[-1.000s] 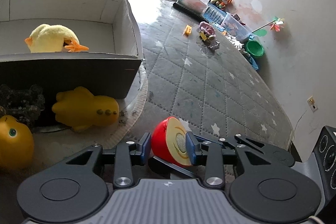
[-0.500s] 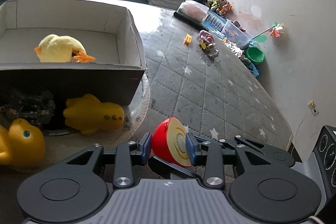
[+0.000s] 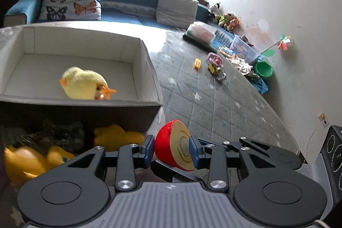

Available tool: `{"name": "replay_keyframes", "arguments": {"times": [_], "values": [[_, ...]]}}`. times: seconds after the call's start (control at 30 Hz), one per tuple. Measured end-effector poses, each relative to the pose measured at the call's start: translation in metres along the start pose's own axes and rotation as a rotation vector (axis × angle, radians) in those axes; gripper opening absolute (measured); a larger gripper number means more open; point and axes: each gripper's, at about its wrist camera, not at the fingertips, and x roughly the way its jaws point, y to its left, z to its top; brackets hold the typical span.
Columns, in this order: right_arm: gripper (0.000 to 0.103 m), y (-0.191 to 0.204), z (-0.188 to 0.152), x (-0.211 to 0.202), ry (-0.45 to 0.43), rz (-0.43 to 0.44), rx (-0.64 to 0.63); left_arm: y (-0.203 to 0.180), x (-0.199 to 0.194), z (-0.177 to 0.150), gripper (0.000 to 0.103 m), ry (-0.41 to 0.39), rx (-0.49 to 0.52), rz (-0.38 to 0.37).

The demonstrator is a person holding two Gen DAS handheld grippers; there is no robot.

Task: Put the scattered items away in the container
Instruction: 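Carry the half-apple over the box and release it inside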

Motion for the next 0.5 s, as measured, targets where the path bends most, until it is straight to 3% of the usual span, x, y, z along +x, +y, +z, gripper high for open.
{"name": "replay_keyframes", "arguments": {"times": [0.5], "values": [[0.056,0.024,0.048,0.027,-0.030,0.055,-0.059,0.028,-0.024,0.038,0.038,-0.081,-0.017,0.066]]}}
